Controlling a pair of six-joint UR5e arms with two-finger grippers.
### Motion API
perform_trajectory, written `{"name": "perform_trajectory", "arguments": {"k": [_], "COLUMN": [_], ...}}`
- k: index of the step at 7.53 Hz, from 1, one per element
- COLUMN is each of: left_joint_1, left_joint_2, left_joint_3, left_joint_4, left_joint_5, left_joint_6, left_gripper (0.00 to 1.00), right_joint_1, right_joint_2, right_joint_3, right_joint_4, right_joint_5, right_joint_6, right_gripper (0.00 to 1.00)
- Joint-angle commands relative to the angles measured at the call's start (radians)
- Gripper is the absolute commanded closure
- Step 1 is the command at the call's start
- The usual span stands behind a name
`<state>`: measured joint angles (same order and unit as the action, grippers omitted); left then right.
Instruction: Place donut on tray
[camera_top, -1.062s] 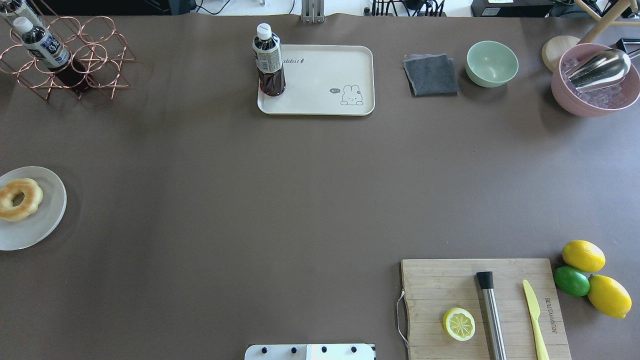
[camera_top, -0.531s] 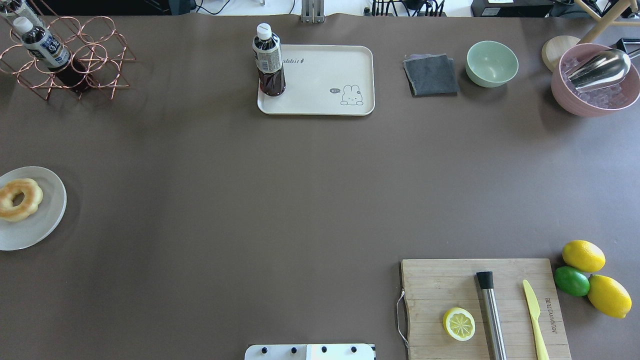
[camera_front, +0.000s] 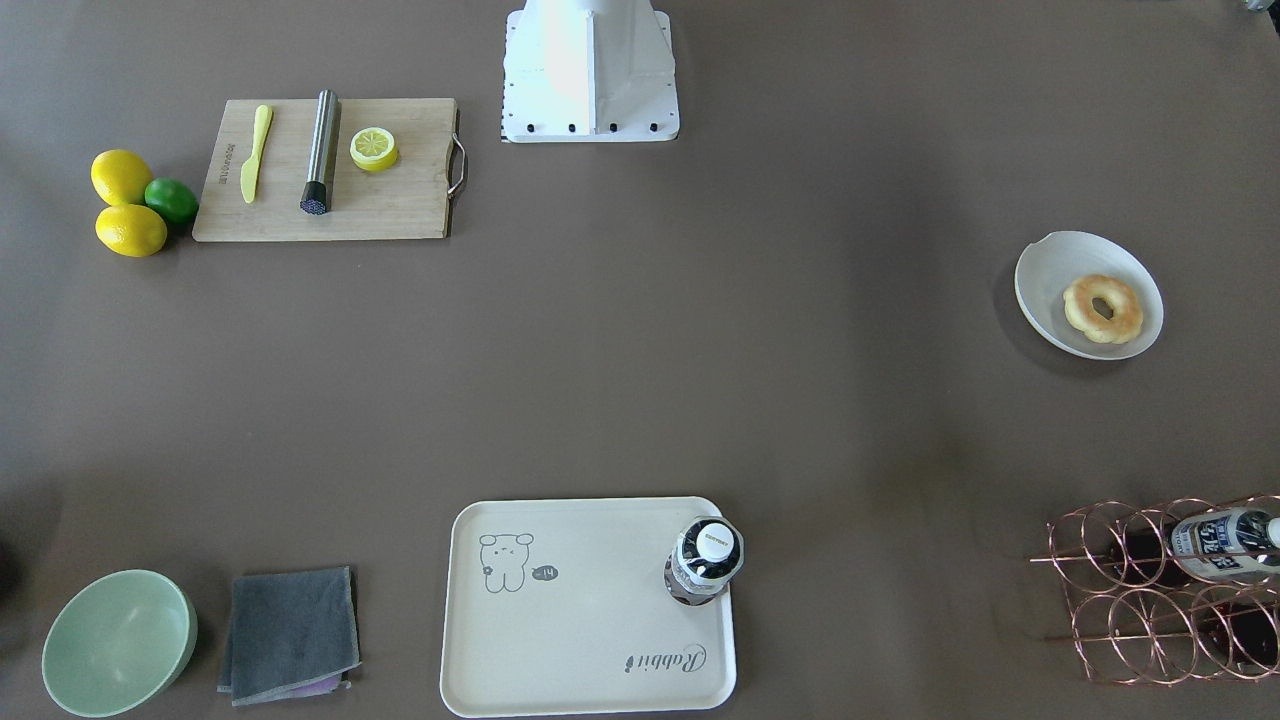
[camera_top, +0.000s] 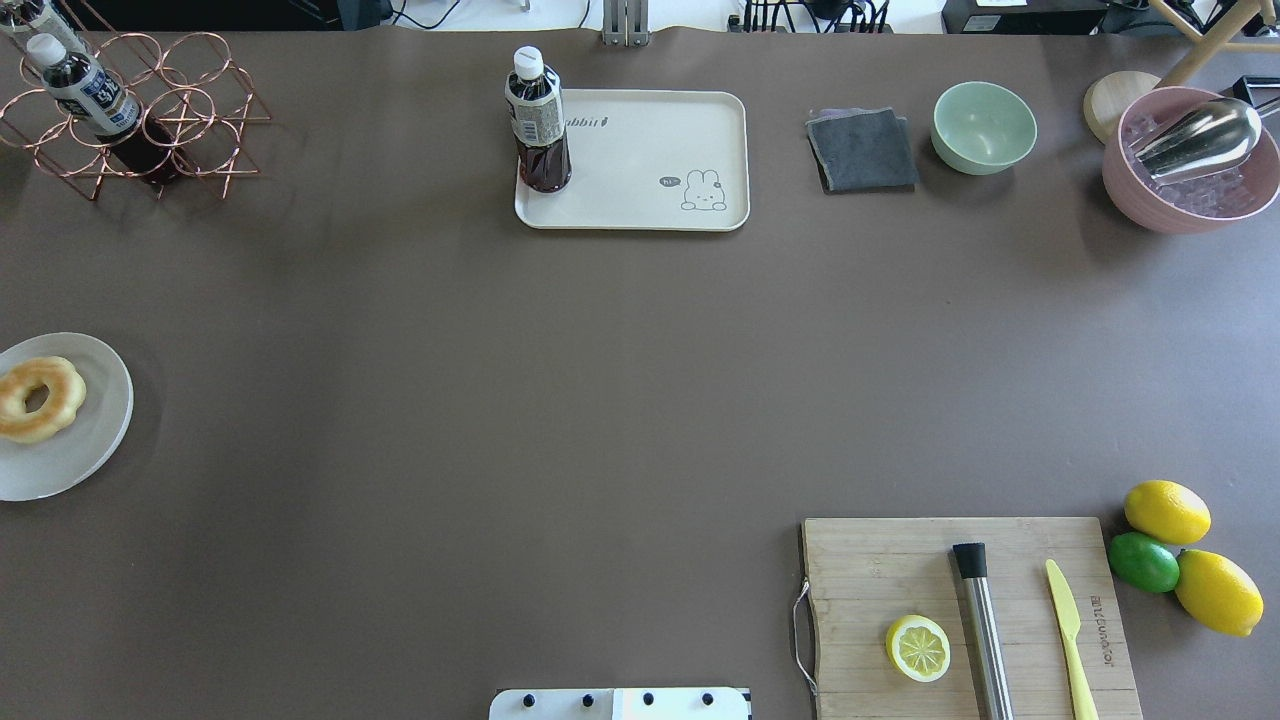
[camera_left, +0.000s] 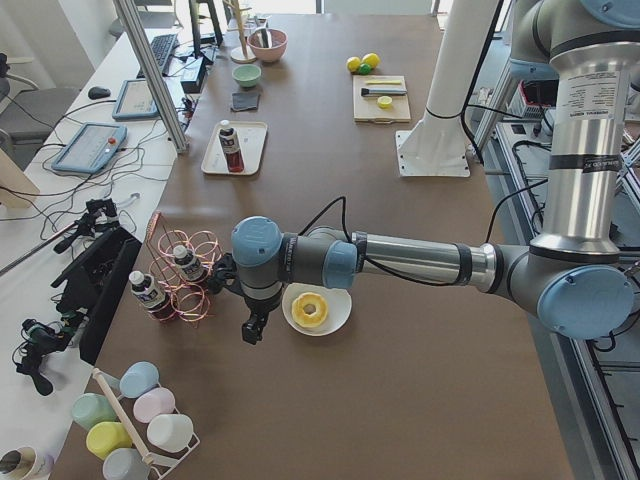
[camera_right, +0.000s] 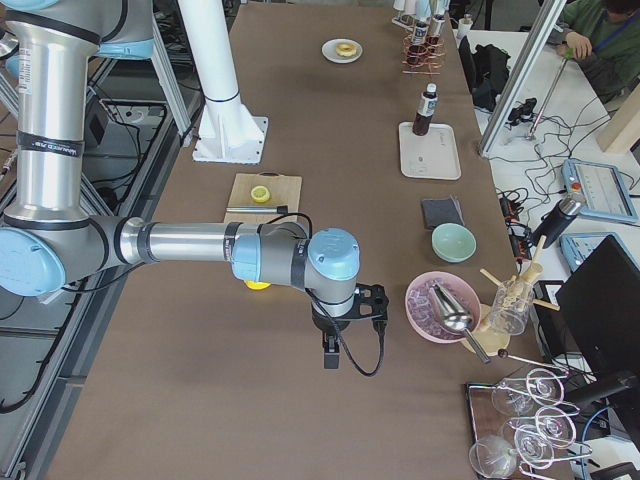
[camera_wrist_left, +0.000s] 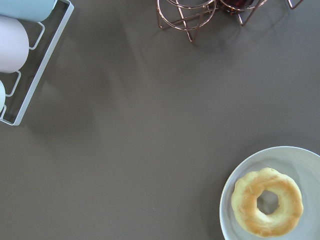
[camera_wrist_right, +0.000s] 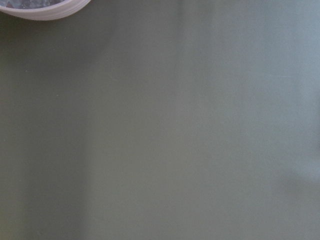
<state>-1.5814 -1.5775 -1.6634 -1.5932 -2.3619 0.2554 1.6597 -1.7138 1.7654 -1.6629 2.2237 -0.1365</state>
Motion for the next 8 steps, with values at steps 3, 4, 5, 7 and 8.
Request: {"name": "perform_trajectory", "arguments": {"k": [3,4,5,7,8], "left_joint_1": [0.008,0.029,0.056,0.128,0.179], "left_joint_2": [0.02,0.052,0.11,0.171,0.171], "left_joint_3": [-0.012,-0.006,0.005,0.109,0.21], "left_joint_4": [-0.137,-0.184,-0.248,-0.545,-0.72], "left_joint_5": [-0.043,-0.039,-0.04,-0.042,-0.042], "left_joint_6": [-0.097,-0.097,-0.129,-0.305,-0.412], "left_gripper": [0.0,0.0,0.01,0.01,0.01], "right_joint_1": [-0.002,-0.002,-0.008,-0.041,-0.058], "right_joint_2": [0.013,0.014,0.016,0.013,0.011], "right_joint_3": [0.037,0.072,0.078,0.075,0.074], "right_joint_4": [0.003,0.003,0.027,0.044,0.045], "right_joint_5": [0.052,0.074,0.083,0.106,0.099], "right_joint_6": [0.003,0.003,0.005,0.108,0.113], "right_gripper": [0.0,0.0,0.0,0.0,0.0]}}
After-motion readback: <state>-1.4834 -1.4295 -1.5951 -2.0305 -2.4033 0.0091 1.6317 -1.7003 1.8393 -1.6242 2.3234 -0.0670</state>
